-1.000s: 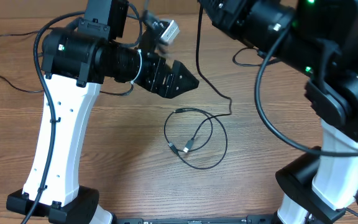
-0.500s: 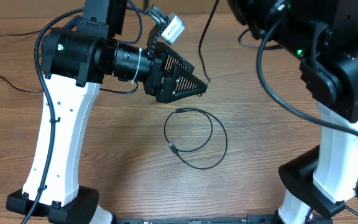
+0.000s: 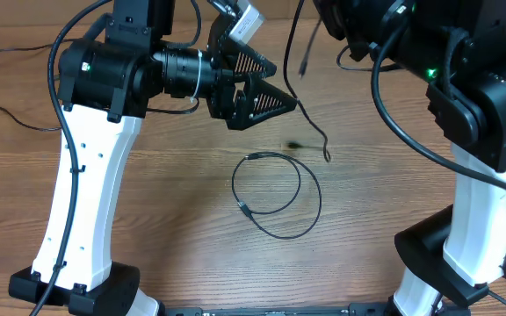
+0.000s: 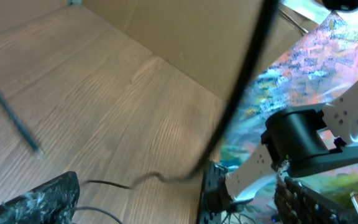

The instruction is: Untangle cables

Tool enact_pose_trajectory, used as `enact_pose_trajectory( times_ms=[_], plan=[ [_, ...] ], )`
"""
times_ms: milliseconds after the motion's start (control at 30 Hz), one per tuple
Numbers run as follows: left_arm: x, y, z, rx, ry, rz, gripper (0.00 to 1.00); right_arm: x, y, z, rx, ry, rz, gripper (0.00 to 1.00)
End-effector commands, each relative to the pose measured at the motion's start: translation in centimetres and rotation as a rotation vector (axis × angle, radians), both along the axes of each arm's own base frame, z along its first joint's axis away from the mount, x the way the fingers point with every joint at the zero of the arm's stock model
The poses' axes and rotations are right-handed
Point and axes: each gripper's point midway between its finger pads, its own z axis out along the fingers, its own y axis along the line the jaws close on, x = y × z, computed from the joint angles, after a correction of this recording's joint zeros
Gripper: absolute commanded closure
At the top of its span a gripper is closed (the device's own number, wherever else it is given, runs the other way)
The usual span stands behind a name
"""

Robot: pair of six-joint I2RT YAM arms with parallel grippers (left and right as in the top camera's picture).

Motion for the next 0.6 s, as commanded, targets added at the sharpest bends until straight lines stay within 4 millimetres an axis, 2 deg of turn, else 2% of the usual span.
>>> enact_pose_trajectory(
  times_ms=[0, 67, 233, 333, 500, 567],
  plan=[
    [-0.19, -0.23, 0.52, -0.010, 0.028, 0.014, 0.00, -0.46, 0.39, 0.38, 0.035, 0.011, 0.025, 0.96],
    [-0.28, -0.43, 0.59, -0.012, 0.033, 0.012, 0.05, -0.47, 0.39, 0.36, 0.035, 0.011, 0.025, 0.96],
    [-0.79, -0.61, 1.00, -0.037, 0.041, -0.017, 0.45, -0.48, 0.40, 0.36, 0.035, 0.011, 0.026, 0.96],
    [-0.89, -0.63, 1.09, -0.042, 0.042, -0.022, 0.60, -0.50, 0.42, 0.35, 0.035, 0.012, 0.028, 0.96],
    [-1.00, -0.67, 1.24, -0.050, 0.041, -0.031, 0.65, -0.60, 0.54, 0.35, 0.037, 0.013, 0.037, 0.96],
    [-1.00, -0.67, 1.24, -0.050, 0.041, -0.031, 0.75, -0.60, 0.53, 0.33, 0.036, 0.014, 0.036, 0.96]
  ],
)
